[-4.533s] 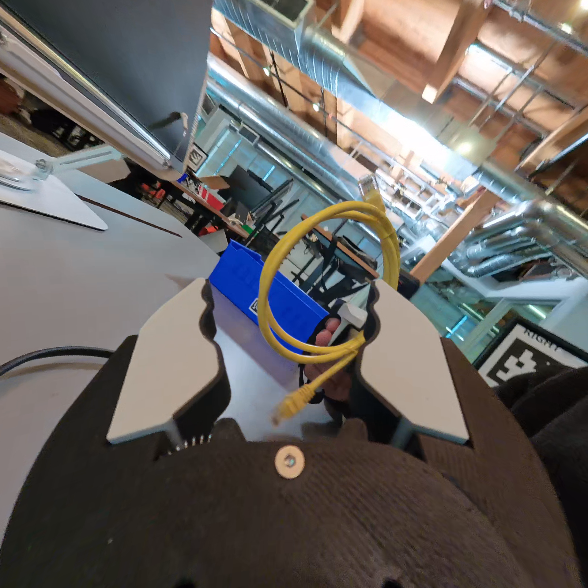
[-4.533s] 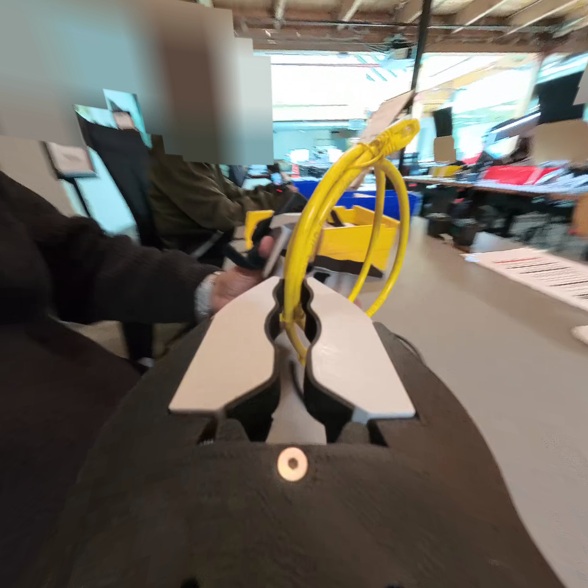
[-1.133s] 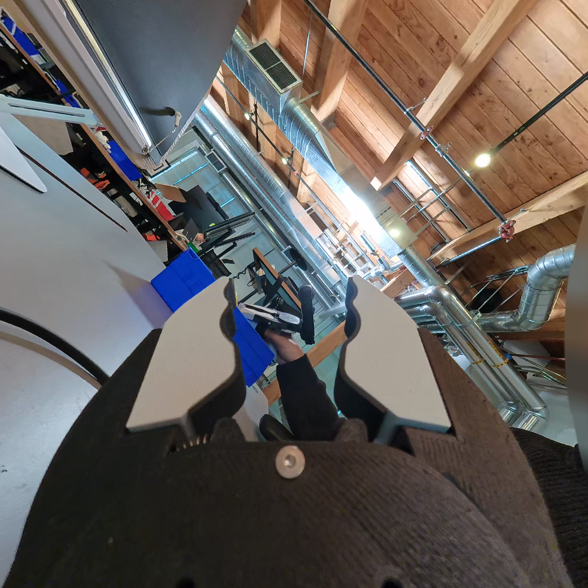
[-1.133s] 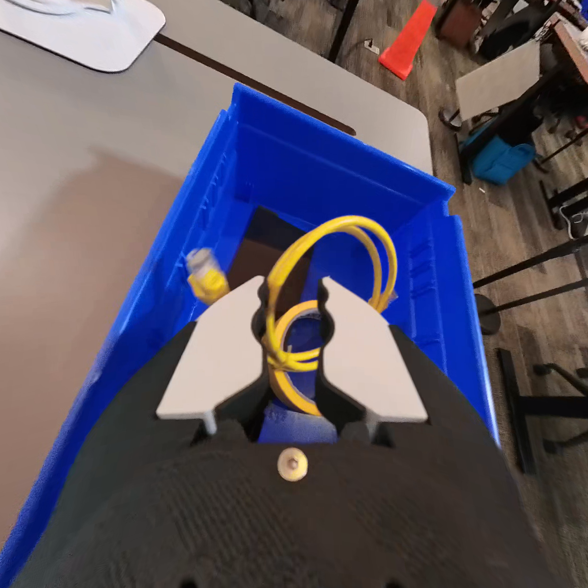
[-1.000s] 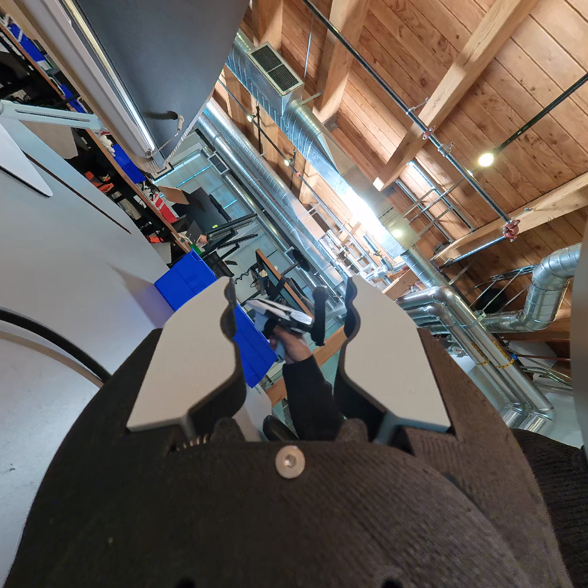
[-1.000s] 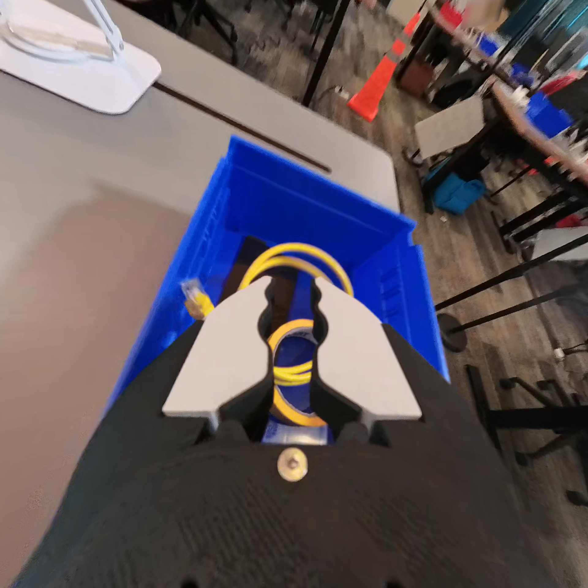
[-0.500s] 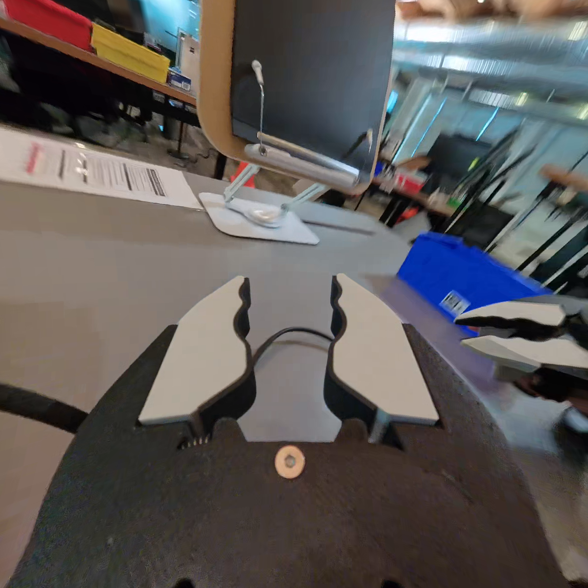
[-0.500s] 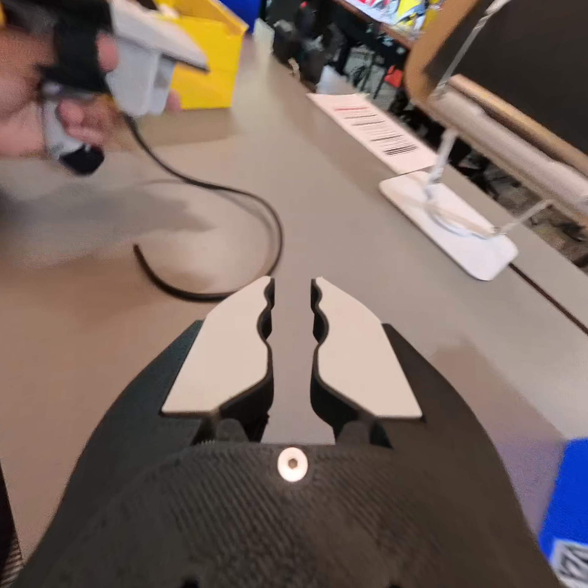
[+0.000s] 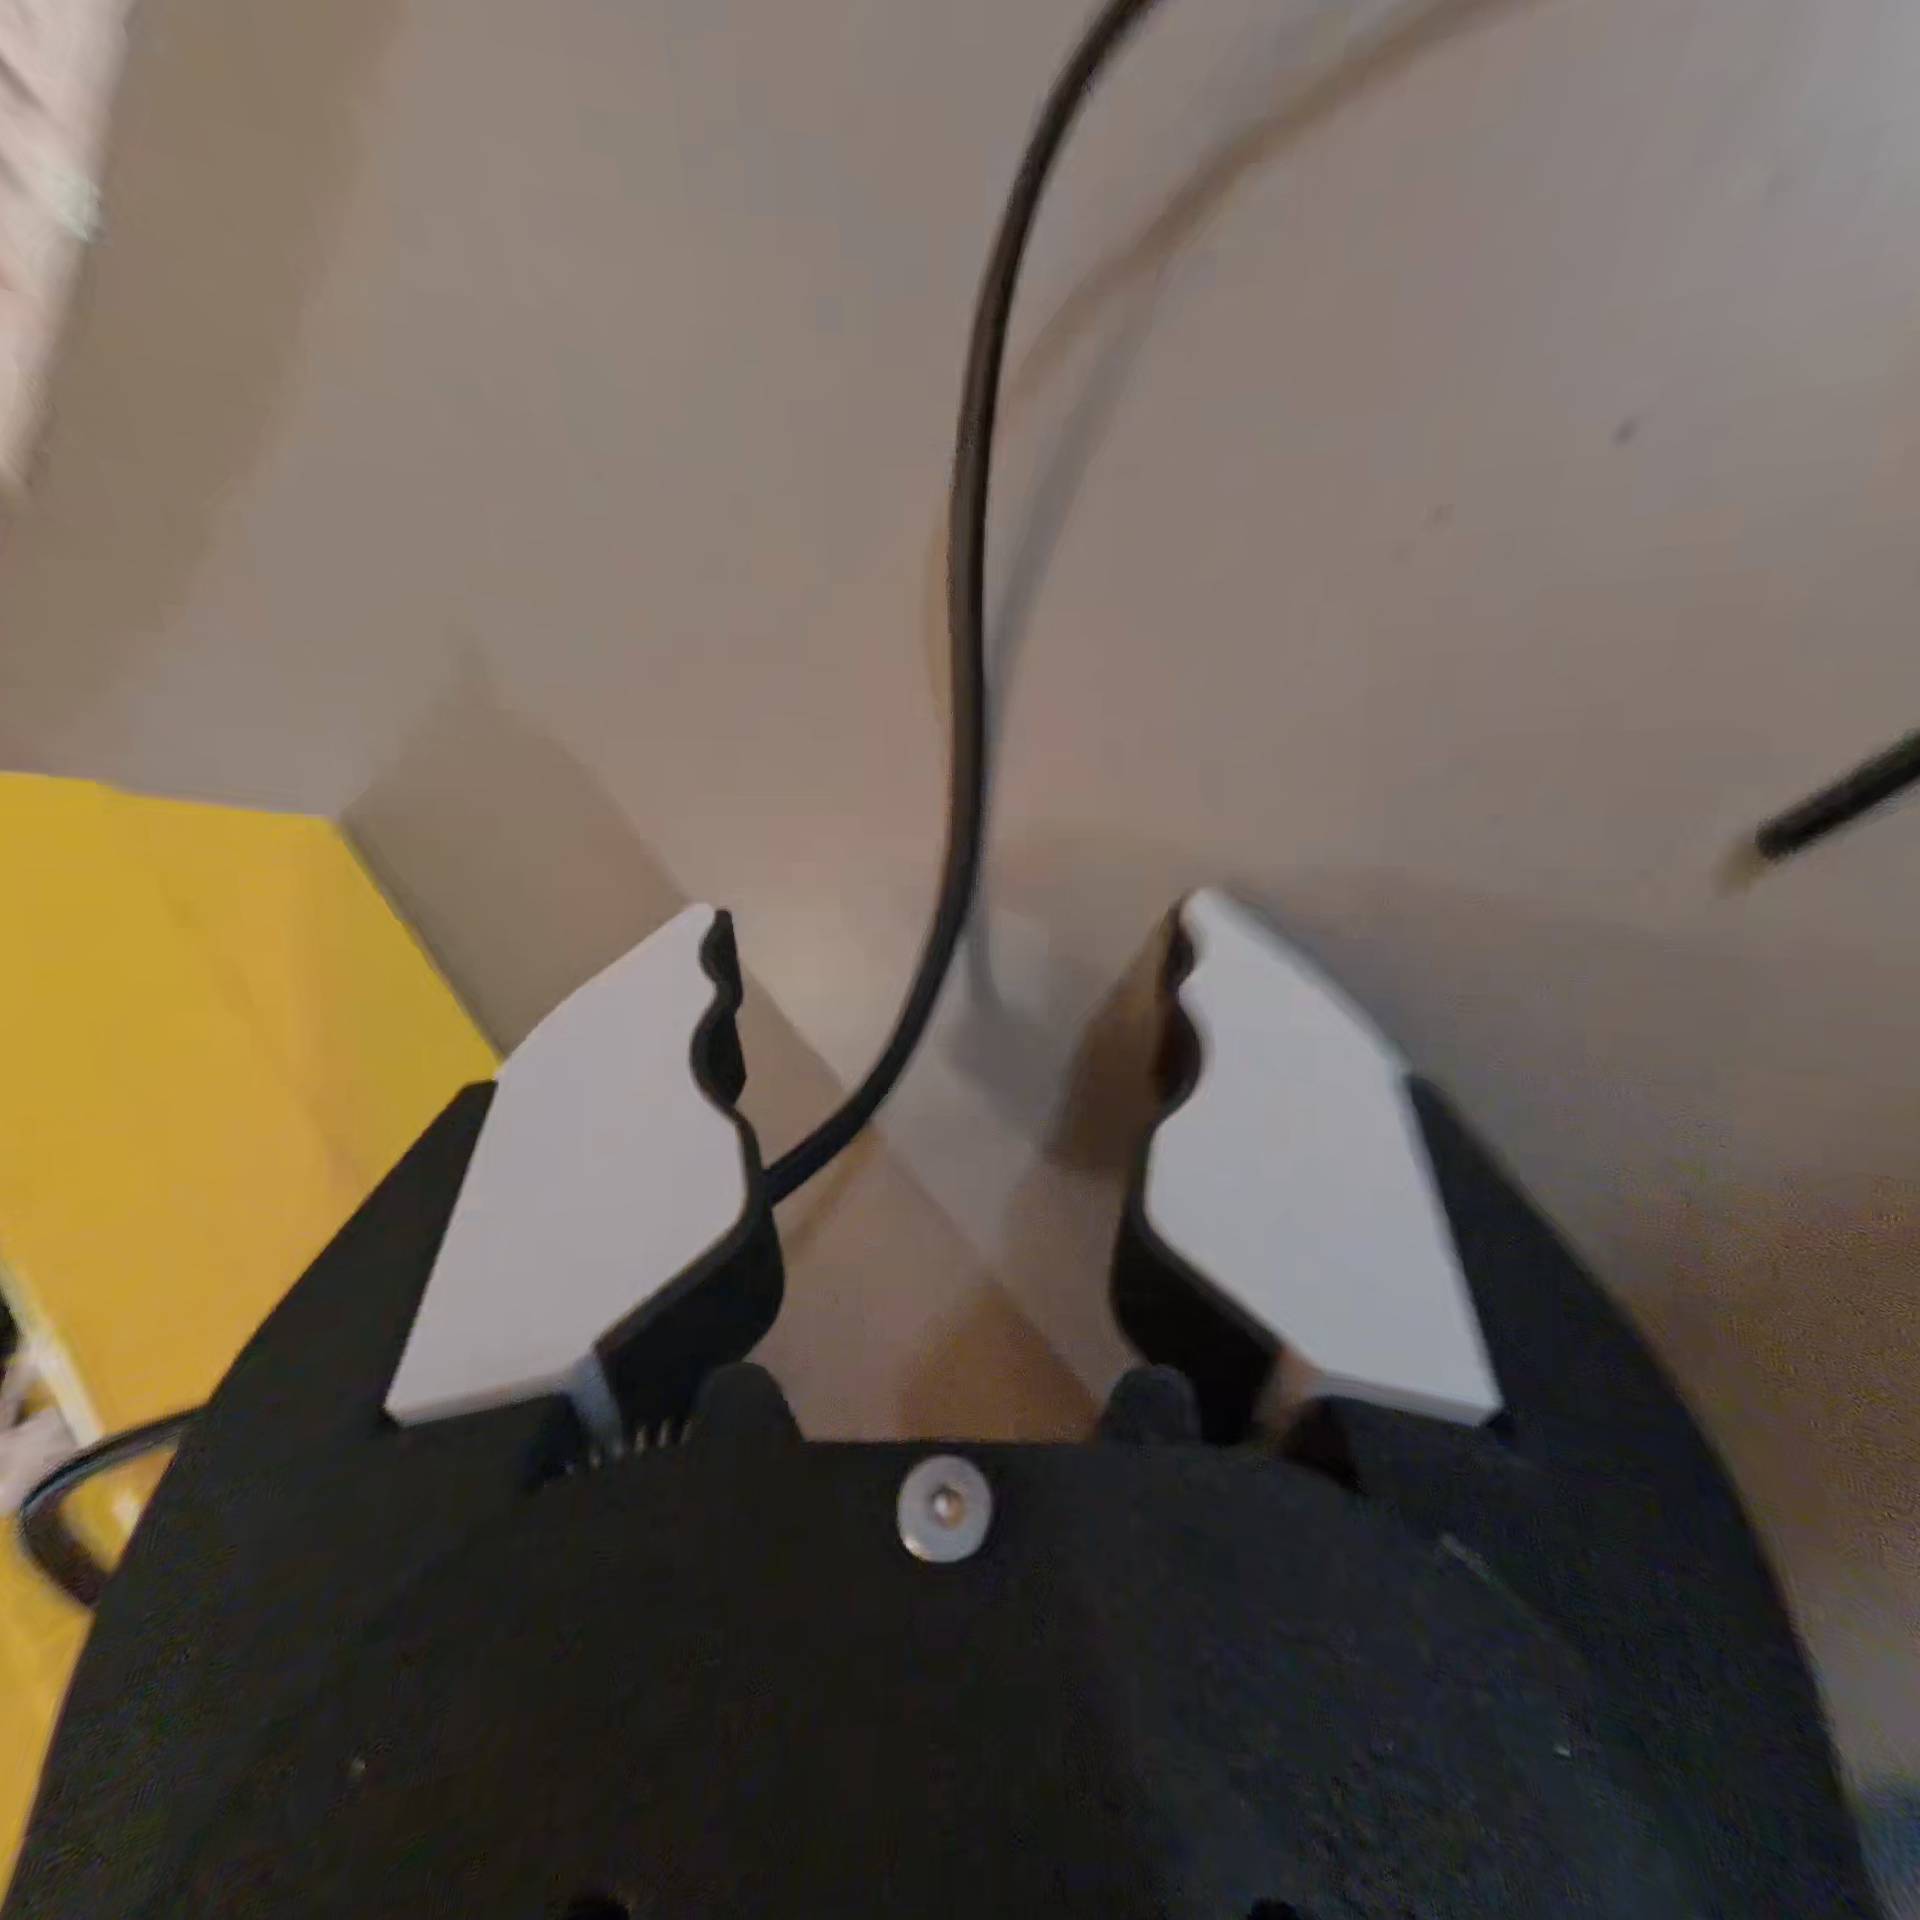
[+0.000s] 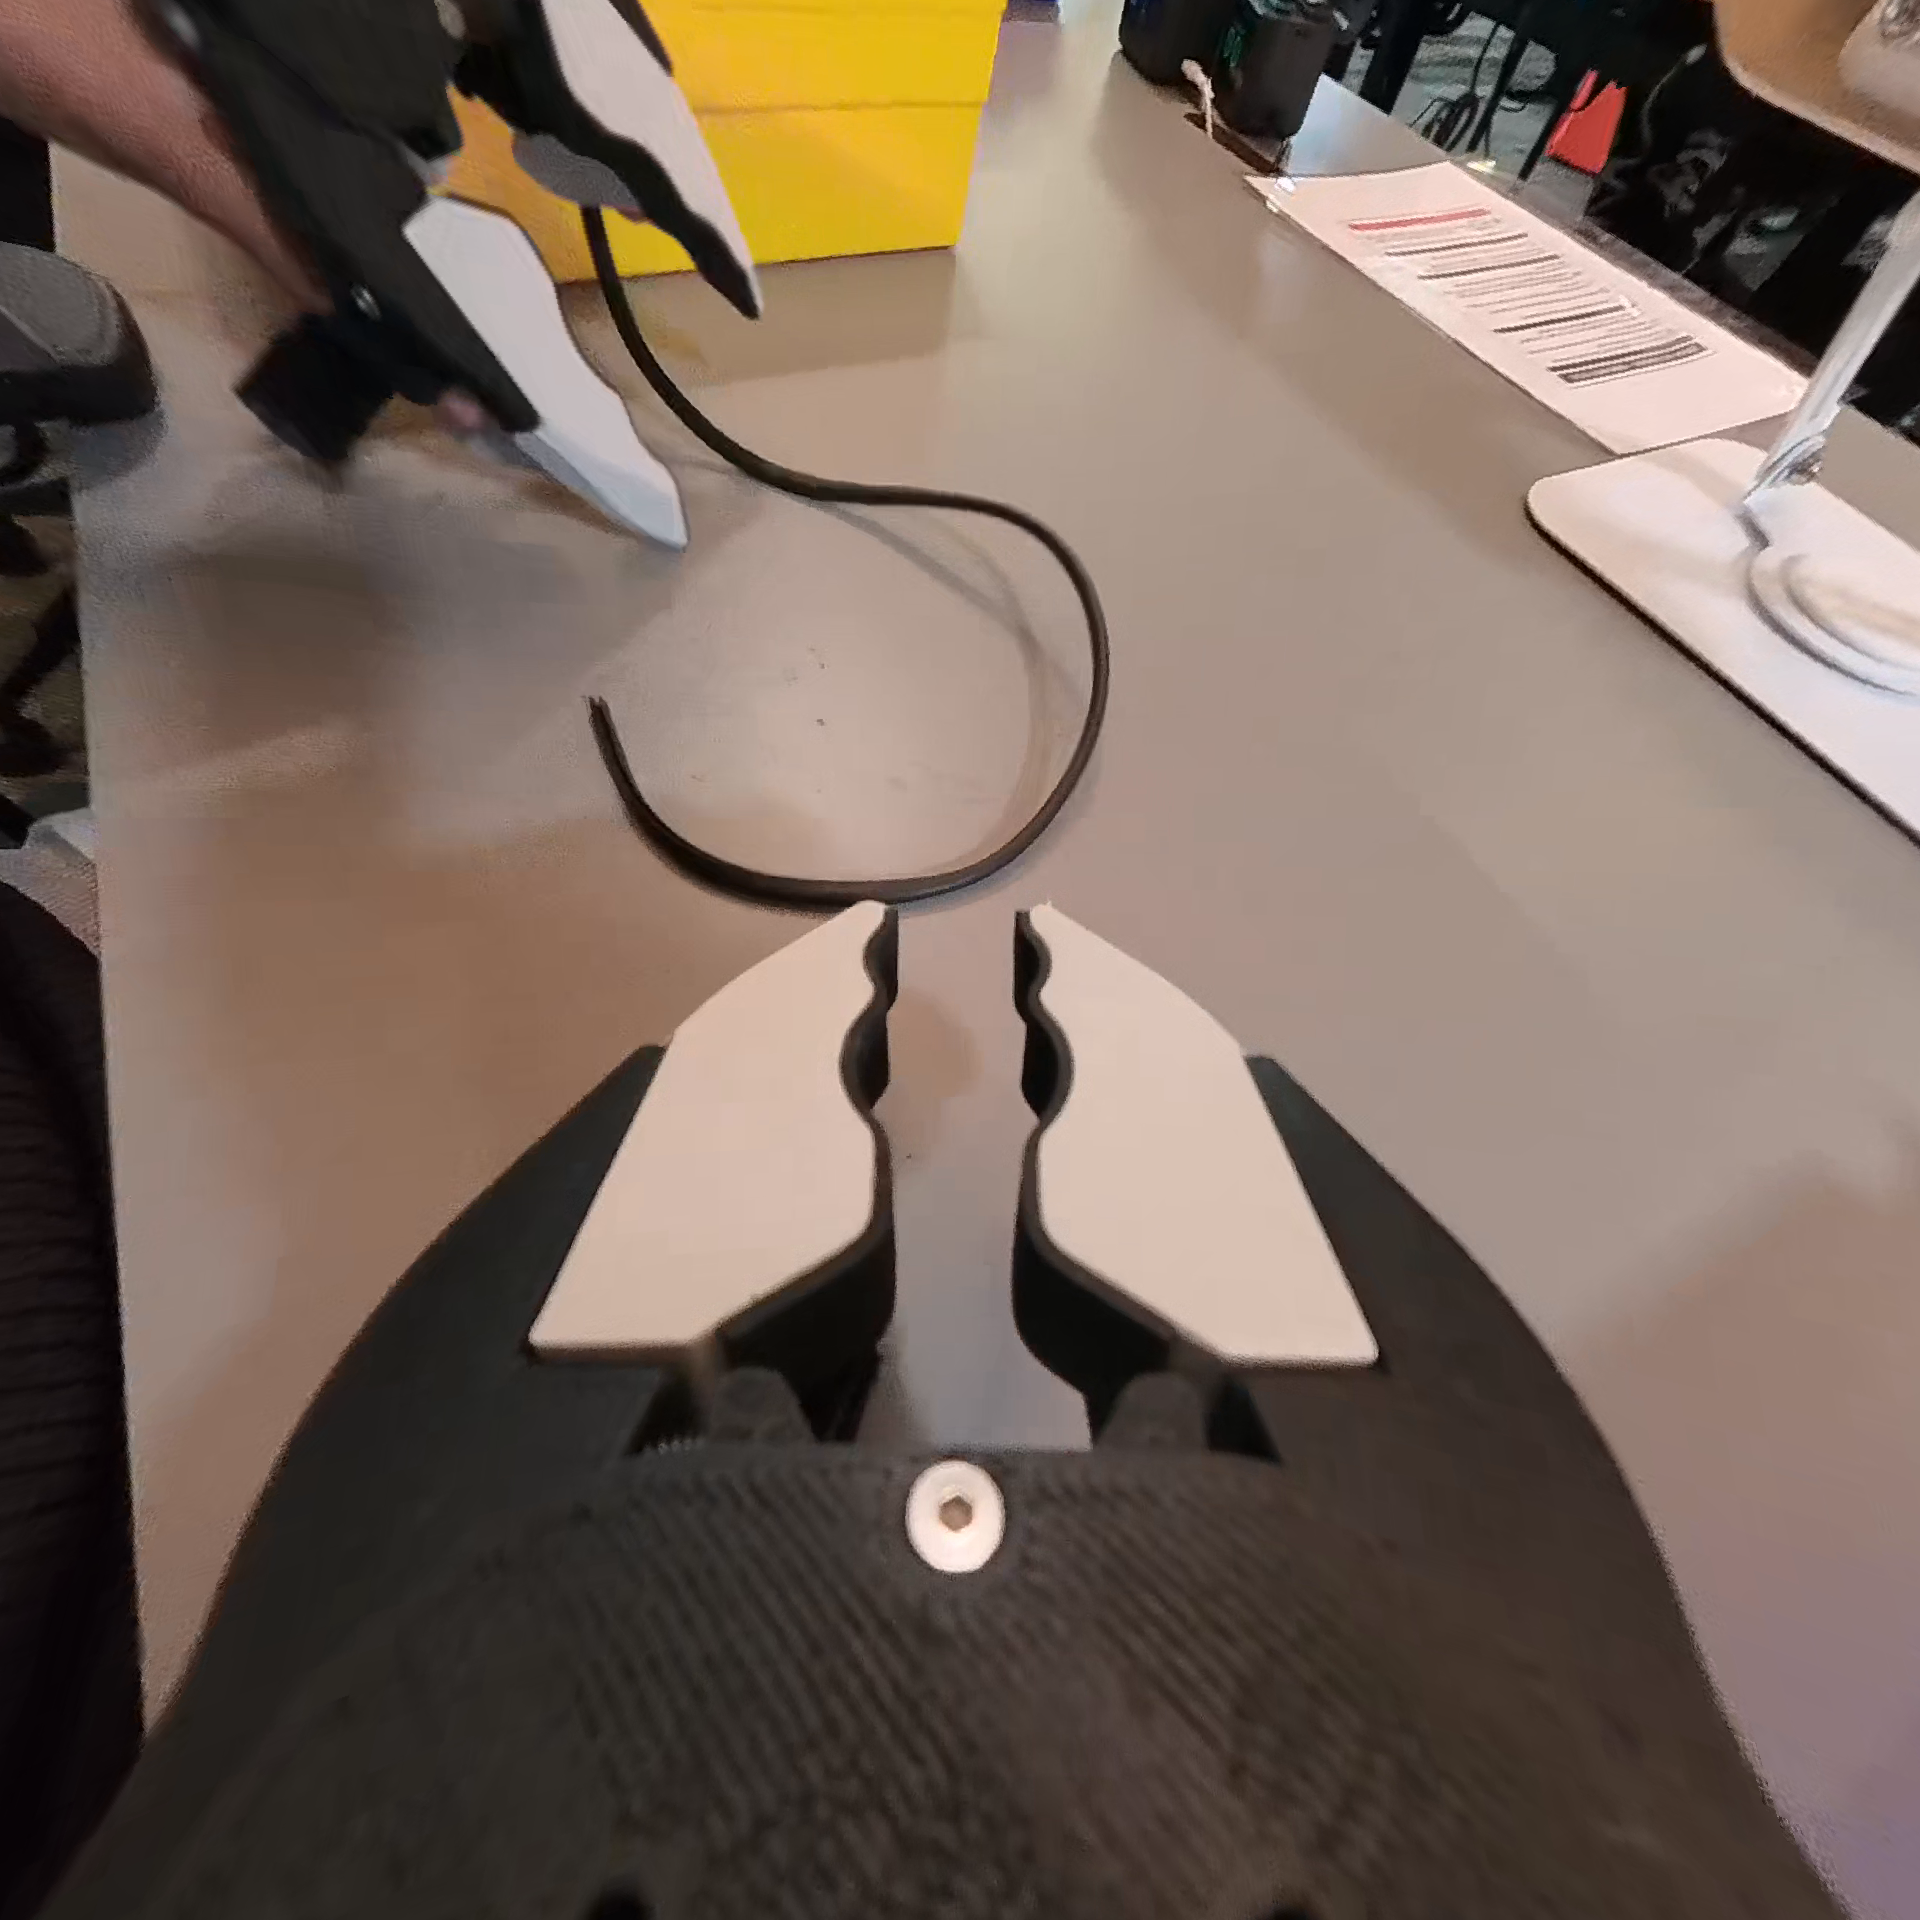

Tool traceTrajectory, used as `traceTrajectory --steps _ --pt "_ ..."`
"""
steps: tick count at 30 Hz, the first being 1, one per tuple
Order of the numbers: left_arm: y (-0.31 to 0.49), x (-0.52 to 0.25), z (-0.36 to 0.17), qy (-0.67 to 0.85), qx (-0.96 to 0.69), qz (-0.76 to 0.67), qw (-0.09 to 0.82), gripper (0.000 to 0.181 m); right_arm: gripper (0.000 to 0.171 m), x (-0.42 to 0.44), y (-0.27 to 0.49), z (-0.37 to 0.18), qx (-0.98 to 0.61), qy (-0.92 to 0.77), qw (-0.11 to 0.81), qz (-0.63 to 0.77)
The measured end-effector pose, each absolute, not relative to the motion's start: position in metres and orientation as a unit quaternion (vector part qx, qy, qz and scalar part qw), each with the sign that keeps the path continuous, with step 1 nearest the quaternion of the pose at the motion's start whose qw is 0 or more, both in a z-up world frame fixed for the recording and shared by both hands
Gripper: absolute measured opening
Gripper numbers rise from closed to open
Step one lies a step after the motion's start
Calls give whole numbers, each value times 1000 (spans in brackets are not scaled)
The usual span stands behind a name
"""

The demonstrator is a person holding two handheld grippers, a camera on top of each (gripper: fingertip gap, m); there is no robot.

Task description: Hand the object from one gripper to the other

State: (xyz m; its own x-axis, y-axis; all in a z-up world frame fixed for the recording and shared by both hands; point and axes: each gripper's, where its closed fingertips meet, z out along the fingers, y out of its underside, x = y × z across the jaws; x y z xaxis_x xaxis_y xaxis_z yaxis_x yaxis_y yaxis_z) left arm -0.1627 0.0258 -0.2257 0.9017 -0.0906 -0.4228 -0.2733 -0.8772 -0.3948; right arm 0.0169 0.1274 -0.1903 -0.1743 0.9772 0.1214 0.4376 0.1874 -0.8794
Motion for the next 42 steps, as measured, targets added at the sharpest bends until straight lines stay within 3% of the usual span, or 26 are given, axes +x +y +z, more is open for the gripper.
traceTrajectory --steps 5,10,14,18,24,28,33,42 --pt "25 -177 -225 120 -930 277 209 53 21 17 127 -190 -531 -668 359 378" --pt "15 -187 -237 119 -937 279 172 6 21 17 126 -191 -529 -672 359 374" --pt "23 -187 -226 126 -926 291 205 6 21 17 126 -190 -529 -671 360 375" --pt "42 -170 -187 128 -897 282 316 5 21 17 126 -188 -528 -669 362 378" --pt "54 -138 -132 82 -864 154 472 2 20 18 127 -178 -520 -658 384 385" --pt "54 -127 -118 73 -854 115 502 2 24 19 131 -147 -497 -625 457 393" --pt "54 -114 -98 111 -832 180 513 2 32 26 112 -105 -414 -606 555 392" --pt "47 -120 5 114 -740 282 600 1 31 29 87 -91 -388 -595 565 421"
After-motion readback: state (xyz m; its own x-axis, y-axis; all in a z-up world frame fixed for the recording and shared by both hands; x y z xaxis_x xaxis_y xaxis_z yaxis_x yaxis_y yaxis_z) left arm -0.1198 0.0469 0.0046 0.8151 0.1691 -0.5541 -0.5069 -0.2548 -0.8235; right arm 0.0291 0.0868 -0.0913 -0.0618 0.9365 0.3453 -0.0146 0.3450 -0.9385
